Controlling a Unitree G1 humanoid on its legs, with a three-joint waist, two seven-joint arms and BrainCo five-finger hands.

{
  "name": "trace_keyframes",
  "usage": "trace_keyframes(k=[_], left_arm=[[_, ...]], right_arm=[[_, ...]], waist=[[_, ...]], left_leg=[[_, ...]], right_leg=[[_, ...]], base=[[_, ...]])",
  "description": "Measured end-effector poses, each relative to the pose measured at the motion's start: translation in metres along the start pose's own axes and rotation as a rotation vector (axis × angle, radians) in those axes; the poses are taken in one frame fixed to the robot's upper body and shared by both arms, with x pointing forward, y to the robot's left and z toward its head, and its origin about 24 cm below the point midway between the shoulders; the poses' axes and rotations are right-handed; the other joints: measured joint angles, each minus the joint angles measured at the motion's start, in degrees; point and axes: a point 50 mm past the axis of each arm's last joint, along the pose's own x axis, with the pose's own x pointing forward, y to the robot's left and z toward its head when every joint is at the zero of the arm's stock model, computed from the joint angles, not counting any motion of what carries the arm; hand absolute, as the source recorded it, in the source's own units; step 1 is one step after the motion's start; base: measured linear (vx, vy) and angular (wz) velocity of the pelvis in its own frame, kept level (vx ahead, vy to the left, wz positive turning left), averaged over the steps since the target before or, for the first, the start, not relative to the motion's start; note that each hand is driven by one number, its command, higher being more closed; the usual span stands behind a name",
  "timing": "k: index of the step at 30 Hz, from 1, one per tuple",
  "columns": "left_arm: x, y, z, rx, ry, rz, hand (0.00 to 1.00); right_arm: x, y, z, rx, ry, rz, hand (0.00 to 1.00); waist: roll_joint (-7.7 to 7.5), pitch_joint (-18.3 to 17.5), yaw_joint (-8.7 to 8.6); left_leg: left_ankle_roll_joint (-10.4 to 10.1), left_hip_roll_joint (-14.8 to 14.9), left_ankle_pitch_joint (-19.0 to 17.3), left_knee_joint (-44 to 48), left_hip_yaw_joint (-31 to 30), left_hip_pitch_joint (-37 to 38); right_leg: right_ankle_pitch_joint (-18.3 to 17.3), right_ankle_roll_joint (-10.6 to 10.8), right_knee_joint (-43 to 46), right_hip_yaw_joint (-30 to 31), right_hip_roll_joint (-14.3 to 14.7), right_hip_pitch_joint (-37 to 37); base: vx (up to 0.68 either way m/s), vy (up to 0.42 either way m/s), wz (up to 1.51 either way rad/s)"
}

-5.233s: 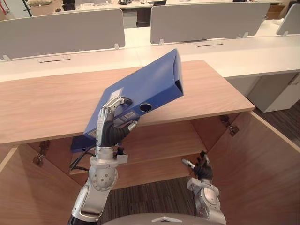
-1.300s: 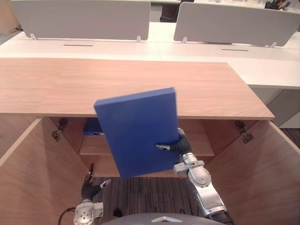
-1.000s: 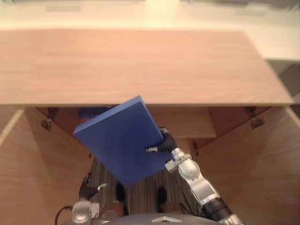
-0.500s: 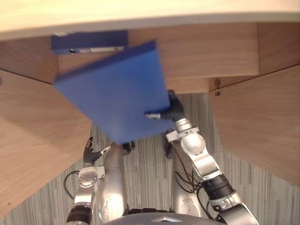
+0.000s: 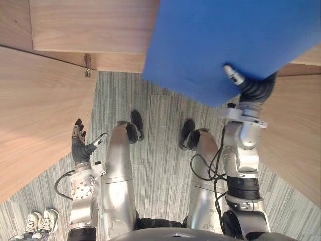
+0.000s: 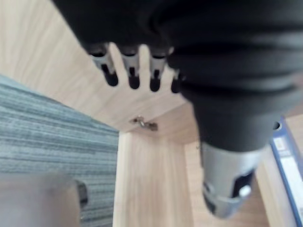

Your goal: Walk over to the cabinet, pick up the folder, carry it to the office cabinet, place the folder inside the office cabinet, then close the office cabinet door

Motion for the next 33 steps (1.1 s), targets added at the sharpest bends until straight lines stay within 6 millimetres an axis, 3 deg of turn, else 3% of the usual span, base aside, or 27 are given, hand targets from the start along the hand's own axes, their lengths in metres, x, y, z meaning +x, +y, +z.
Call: trace_keyframes(k=[6, 13, 20, 27, 33], left_arm=[[0.000, -0.002, 0.018, -0.046, -0.084, 0.005, 0.00], [-0.001, -0.001, 0.022, -0.085, -0.093, 0.011, 0.00], [-0.001, -0.002, 0.022, -0.088, -0.093, 0.012, 0.00], [0.016, -0.015, 0.032, -0.115, -0.131, -0.007, 0.00], [0.016, -0.011, 0.026, -0.177, -0.096, 0.020, 0.00]], right_arm=[[0.021, -0.007, 0.018, 0.152, -0.092, -0.058, 1.00], [0.043, -0.026, 0.036, 0.387, -0.202, -0.184, 1.00], [0.060, -0.019, 0.049, 0.602, -0.268, -0.202, 1.00], [0.096, -0.006, 0.041, 0.818, -0.236, -0.267, 1.00], [0.108, -0.021, 0.034, 0.941, -0.213, -0.393, 1.00]], waist=[[0.01, 0.00, 0.48], [0.03, -0.02, 0.50], [0.14, -0.13, 0.41], [0.25, -0.24, 0.08], [0.31, -1.59, 0.52]], left_leg=[[-0.41, -0.01, 0.20, 1.32, -1.64, -3.04], [-1.01, -0.14, 0.70, 0.85, -2.82, -3.77], [-1.52, -0.23, 1.34, 0.43, -3.21, -4.47], [-1.53, -0.01, 1.98, 0.68, -3.85, -5.39], [-1.62, 0.46, 2.03, 1.05, -4.83, -6.35]], right_leg=[[-1.04, -1.19, 2.45, -1.23, -0.22, -2.58], [-1.33, -1.66, 2.34, -2.53, -0.30, -2.67], [-1.46, -1.99, 2.68, -2.89, -0.28, -3.55], [-1.17, -2.49, 3.06, -3.23, 0.22, -4.27], [-1.10, -2.65, 3.05, -4.10, 0.60, -4.58]], base=[[-0.06, -0.073, 0.07], [-0.04, -0.055, 0.04], [-0.04, -0.045, 0.03], [-0.04, -0.028, 0.00], [-0.02, -0.014, -0.02]])
